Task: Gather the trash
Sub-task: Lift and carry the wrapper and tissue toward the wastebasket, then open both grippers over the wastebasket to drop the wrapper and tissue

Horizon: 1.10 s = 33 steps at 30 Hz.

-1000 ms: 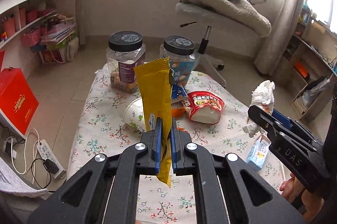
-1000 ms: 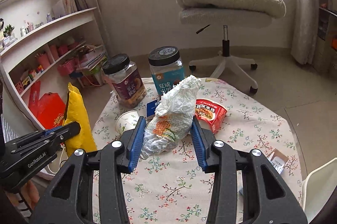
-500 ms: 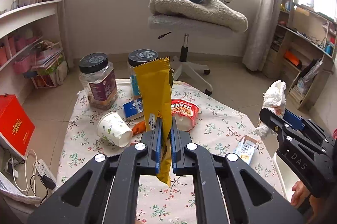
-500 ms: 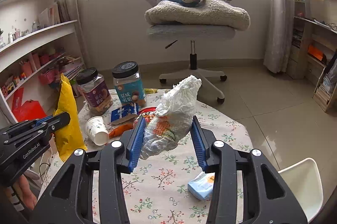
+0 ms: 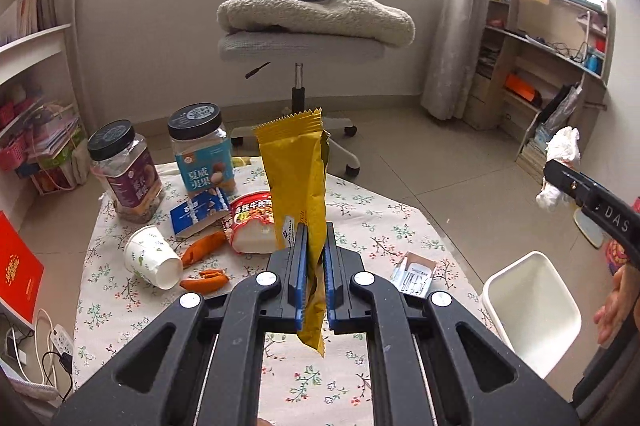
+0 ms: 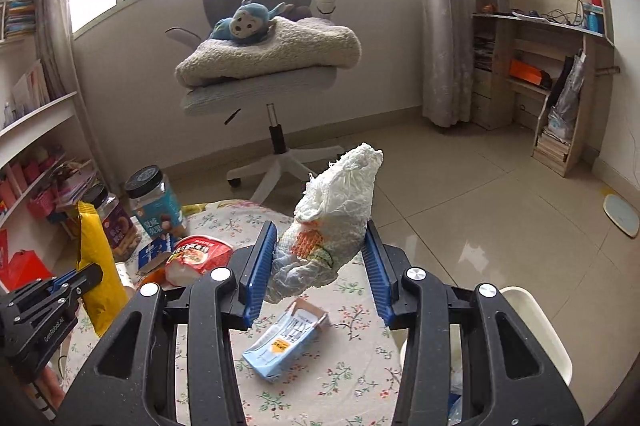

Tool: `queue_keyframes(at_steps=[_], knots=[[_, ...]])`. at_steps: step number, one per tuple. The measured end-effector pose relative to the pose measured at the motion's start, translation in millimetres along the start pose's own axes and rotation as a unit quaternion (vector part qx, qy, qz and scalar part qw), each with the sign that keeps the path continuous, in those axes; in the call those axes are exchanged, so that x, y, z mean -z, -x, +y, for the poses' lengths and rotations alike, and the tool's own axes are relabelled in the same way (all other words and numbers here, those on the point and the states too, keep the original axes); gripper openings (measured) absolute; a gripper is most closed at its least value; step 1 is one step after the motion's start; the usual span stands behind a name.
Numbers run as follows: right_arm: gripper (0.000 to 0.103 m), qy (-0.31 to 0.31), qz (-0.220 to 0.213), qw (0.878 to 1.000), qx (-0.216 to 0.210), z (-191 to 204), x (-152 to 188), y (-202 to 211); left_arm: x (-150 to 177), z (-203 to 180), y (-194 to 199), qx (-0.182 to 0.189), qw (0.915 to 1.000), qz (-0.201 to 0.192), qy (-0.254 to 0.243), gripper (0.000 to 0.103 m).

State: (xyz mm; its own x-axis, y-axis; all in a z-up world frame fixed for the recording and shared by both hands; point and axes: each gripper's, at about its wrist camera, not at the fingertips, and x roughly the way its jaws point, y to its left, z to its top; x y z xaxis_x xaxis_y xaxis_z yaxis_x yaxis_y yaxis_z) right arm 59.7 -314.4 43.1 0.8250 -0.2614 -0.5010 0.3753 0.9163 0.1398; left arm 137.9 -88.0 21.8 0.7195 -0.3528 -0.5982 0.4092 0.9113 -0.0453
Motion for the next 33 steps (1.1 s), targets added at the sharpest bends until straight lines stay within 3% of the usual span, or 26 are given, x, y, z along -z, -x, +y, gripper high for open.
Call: queue_keyframes(at_steps=[11,12,14,22,33], knots=[[0.046,-0.046,-0.004,0.996,0.082,-79.4,-0.5,17.4,0.4,-82.0,-10.4,0.057,0.9968,0.007,-0.055,0.007],[0.051,-0.047,-0.006,0.995,0.088,-83.8,-1.1,19.0,0.6,-89.8,-11.0,0.063,0.9962,0.008,-0.059,0.007],[0.074,-0.054,-0.018,0.993,0.106,-94.8,-0.6,26.2,1.0,-106.7,-12.2,0.075,0.9947,0.008,-0.069,0.007],[0.085,-0.090,-0.044,0.983,0.153,-145.0,-1.8,44.7,7.3,-169.4,-19.3,0.127,0.9870,0.020,-0.096,0.007],[0.090,-0.156,-0.057,0.969,0.184,-197.6,-0.3,61.2,29.7,-254.9,-36.1,0.196,0.9717,0.060,-0.118,0.007]])
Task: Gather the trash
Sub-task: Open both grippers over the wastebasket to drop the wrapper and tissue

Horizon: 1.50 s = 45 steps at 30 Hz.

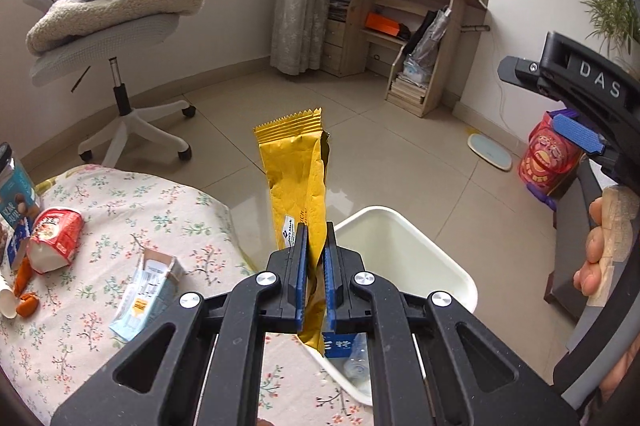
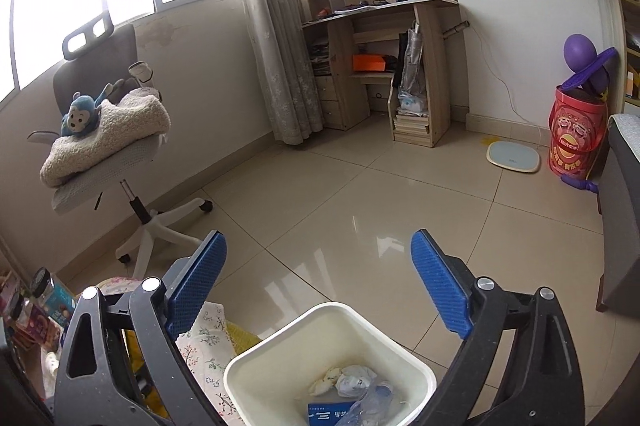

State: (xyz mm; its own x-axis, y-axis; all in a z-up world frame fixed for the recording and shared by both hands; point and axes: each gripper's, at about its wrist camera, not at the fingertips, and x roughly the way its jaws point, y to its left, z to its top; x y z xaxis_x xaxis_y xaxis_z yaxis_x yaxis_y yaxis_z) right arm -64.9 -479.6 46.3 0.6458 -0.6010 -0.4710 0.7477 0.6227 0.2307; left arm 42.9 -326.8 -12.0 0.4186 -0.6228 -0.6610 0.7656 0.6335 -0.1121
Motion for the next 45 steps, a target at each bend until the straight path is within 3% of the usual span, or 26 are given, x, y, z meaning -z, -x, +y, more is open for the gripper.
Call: queue_keyframes(at_steps=[4,5,6,7,8,10,13,18,22,28,32,45], knots=[[0.091,-0.018,-0.003,1.000,0.007,-12.6,-3.8,-0.1,-2.4,-21.9,-17.5,0.041,0.9989,0.024,-0.001,0.009],[0.091,-0.020,-0.004,1.000,0.009,-13.5,-4.1,-0.2,-2.9,-25.5,-20.8,0.048,0.9984,0.031,-0.002,0.020],[0.091,-0.020,-0.005,1.000,0.010,-14.3,-4.2,0.1,-3.5,-26.9,-22.5,0.054,0.9979,0.035,0.002,0.041],[0.092,-0.020,-0.006,1.000,0.012,-13.0,-4.3,0.6,-3.9,-27.1,-22.4,0.057,0.9977,0.036,0.006,0.050],[0.092,-0.019,-0.007,1.000,0.013,-12.5,-3.8,1.2,-4.5,-25.9,-20.4,0.057,0.9978,0.033,0.010,0.055],[0.092,-0.016,-0.008,1.000,0.013,-10.6,-3.1,1.8,-5.5,-22.1,-16.2,0.056,0.9979,0.031,0.011,0.056],[0.095,-0.009,-0.010,1.000,0.013,-4.9,-1.8,3.0,-7.9,-10.1,-6.2,0.026,0.9995,0.018,0.008,0.061],[0.096,0.026,-0.011,1.000,0.009,19.0,4.7,3.8,-9.5,19.7,12.9,-0.056,0.9984,-0.012,-0.001,0.067],[0.096,0.065,-0.014,0.998,0.008,45.9,15.4,8.2,-8.5,47.6,28.8,-0.117,0.9923,-0.038,0.015,0.072],[0.096,0.111,-0.033,0.993,0.020,87.4,32.3,18.5,-8.3,87.3,52.9,-0.202,0.9746,-0.074,0.061,0.081],[0.096,0.135,-0.016,0.991,0.003,115.2,44.9,16.0,-5.0,114.8,64.2,-0.230,0.9647,-0.078,0.101,0.087],[0.096,0.179,0.077,0.978,-0.074,204.3,89.4,2.3,14.3,209.5,93.3,-0.308,0.9362,-0.059,0.159,0.088]])
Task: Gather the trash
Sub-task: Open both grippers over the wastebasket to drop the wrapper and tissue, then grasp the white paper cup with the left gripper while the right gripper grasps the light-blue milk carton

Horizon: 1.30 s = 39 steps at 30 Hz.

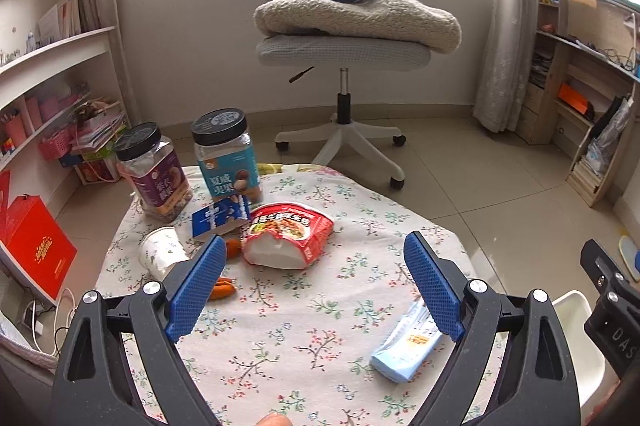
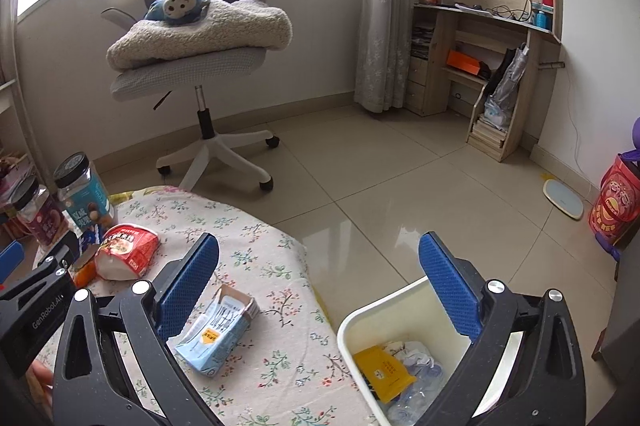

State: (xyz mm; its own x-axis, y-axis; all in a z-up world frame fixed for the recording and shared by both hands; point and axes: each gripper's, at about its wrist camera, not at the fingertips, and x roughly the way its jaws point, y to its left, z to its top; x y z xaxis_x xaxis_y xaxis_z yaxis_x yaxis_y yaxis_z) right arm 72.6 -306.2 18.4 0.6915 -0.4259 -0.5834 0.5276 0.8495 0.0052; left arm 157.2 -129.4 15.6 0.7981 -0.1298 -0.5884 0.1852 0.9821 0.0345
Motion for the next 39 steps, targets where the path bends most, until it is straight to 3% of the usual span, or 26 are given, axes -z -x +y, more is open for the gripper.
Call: queue_keyframes(at_steps=[7,10,13,15,18,22,25,27,32,35,39], knots=[[0.096,0.035,0.045,0.998,-0.033,55.7,12.2,-21.2,-6.8,68.9,-43.5,-0.033,0.9972,0.066,0.010,0.088],[0.096,0.053,0.058,0.996,-0.038,75.9,17.8,-30.0,-4.2,101.8,-71.3,-0.046,0.9927,0.109,0.023,0.088],[0.096,0.046,0.089,0.994,-0.052,83.9,21.2,-44.1,0.5,140.2,-99.3,-0.043,0.9844,0.156,0.070,0.088],[0.096,0.026,0.115,0.991,-0.063,83.8,23.0,-55.1,5.2,169.7,-118.9,-0.029,0.9732,0.191,0.125,0.088],[0.096,-0.014,0.155,0.985,-0.077,78.9,26.9,-72.1,18.8,207.5,-145.7,-0.017,0.9479,0.236,0.213,0.088],[0.096,-0.061,0.202,0.974,-0.086,69.5,35.6,-91.7,38.3,234.5,-171.9,-0.004,0.9154,0.264,0.304,0.088],[0.096,-0.102,0.241,0.961,-0.093,58.6,44.8,-108.5,45.6,243.7,-188.1,0.000,0.9004,0.267,0.344,0.088],[0.096,-0.130,0.263,0.952,-0.090,50.3,50.1,-119.7,48.5,246.4,-197.2,0.000,0.8950,0.266,0.358,0.088],[0.096,-0.157,0.297,0.939,-0.073,43.8,63.4,-139.7,60.4,244.1,-217.1,-0.003,0.8878,0.284,0.362,0.084],[0.096,-0.155,0.296,0.940,-0.071,47.5,64.5,-141.2,61.4,242.9,-214.2,-0.012,0.8998,0.275,0.339,0.068],[0.096,-0.142,0.294,0.942,-0.076,57.0,64.2,-140.0,55.5,239.4,-199.3,0.008,0.9114,0.259,0.319,0.064]])
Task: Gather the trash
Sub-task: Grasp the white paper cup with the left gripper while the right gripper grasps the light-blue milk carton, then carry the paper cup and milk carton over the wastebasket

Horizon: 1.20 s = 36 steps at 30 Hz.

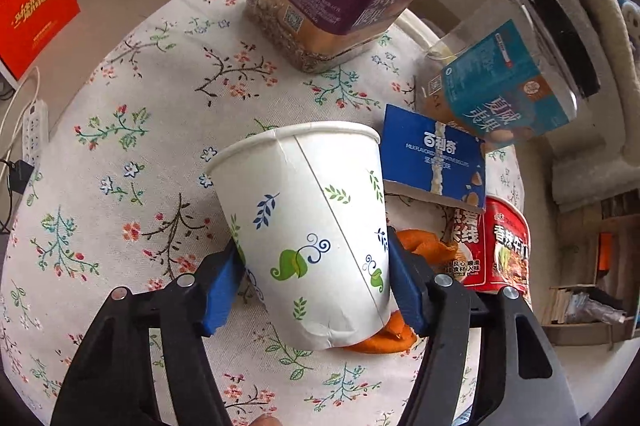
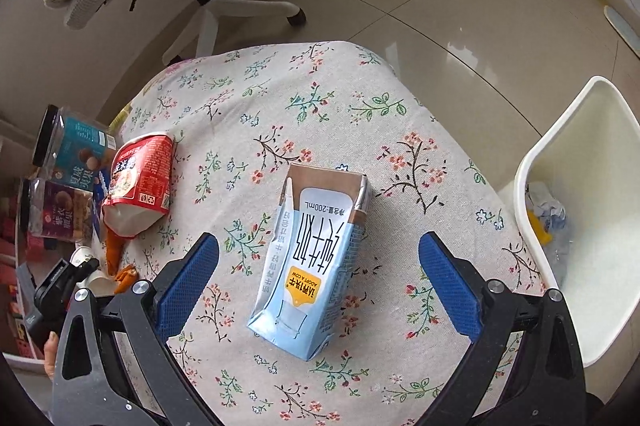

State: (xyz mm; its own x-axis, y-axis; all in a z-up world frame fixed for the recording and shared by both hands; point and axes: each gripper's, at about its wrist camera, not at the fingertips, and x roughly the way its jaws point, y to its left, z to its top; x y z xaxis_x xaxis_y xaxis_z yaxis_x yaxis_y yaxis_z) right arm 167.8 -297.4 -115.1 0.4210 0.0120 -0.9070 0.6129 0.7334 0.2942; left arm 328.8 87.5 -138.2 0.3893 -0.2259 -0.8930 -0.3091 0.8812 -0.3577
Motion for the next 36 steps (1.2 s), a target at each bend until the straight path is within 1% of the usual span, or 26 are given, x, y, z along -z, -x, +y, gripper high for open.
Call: queue_keyframes(at_steps=[2,6,10,11,12,13,14,15,17,19,22,25,27,29,31,33,36], knots=[[0.096,0.004,0.002,1.000,0.006,1.9,0.6,-3.7,5.5,-5.3,15.7,-0.004,0.9996,-0.017,-0.021,0.064],[0.096,0.019,0.013,0.999,0.026,9.5,1.2,-18.7,18.8,-20.5,57.7,0.000,0.9965,-0.053,-0.064,0.064],[0.096,0.047,0.022,0.997,0.052,23.0,5.4,-39.3,36.1,-31.6,101.8,0.020,0.9914,-0.092,-0.091,0.064],[0.092,0.049,0.029,0.997,0.050,24.5,7.7,-44.6,42.2,-33.5,111.7,0.027,0.9902,-0.099,-0.095,0.064],[0.085,0.050,0.039,0.997,0.046,25.8,10.3,-49.4,45.9,-35.2,117.6,0.030,0.9890,-0.104,-0.101,0.064],[0.075,0.059,0.035,0.996,0.055,28.8,12.3,-49.7,51.2,-37.1,123.4,0.032,0.9877,-0.108,-0.108,0.064],[0.060,0.072,0.023,0.996,0.052,33.2,13.7,-46.5,53.3,-37.8,124.8,0.030,0.9864,-0.111,-0.117,0.064],[0.058,0.079,0.022,0.996,0.039,37.0,14.1,-43.7,56.6,-39.2,127.7,0.026,0.9847,-0.116,-0.127,0.064],[0.057,0.086,0.017,0.996,0.009,44.0,16.0,-32.9,65.4,-39.2,133.6,0.010,0.9805,-0.132,-0.146,0.064],[0.057,0.107,-0.006,0.994,-0.017,55.2,18.0,-14.6,69.8,-40.9,135.5,-0.004,0.9760,-0.148,-0.160,0.064],[0.057,0.140,-0.055,0.987,-0.051,70.5,21.2,18.1,74.6,-44.0,141.5,-0.013,0.9684,-0.169,-0.183,0.064],[0.057,0.170,-0.106,0.977,-0.069,80.9,24.1,47.9,82.1,-54.4,151.5,-0.018,0.9573,-0.203,-0.205,0.064],[0.057,0.192,-0.143,0.968,-0.078,87.9,27.7,67.2,90.5,-63.7,160.1,-0.022,0.9476,-0.228,-0.223,0.064],[0.057,0.210,-0.172,0.959,-0.080,91.8,33.0,84.4,99.9,-72.8,166.6,-0.022,0.9383,-0.248,-0.240,0.065],[0.057,0.225,-0.199,0.950,-0.083,94.4,37.8,98.5,109.5,-80.7,172.4,-0.021,0.9312,-0.264,-0.251,0.065],[0.057,0.238,-0.229,0.940,-0.079,94.7,42.9,110.3,117.5,-86.5,176.8,-0.018,0.9256,-0.277,-0.257,0.065],[0.057,0.252,-0.267,0.928,-0.069,90.6,49.1,127.1,126.8,-93.1,180.3,-0.017,0.9194,-0.292,-0.263,0.065]])
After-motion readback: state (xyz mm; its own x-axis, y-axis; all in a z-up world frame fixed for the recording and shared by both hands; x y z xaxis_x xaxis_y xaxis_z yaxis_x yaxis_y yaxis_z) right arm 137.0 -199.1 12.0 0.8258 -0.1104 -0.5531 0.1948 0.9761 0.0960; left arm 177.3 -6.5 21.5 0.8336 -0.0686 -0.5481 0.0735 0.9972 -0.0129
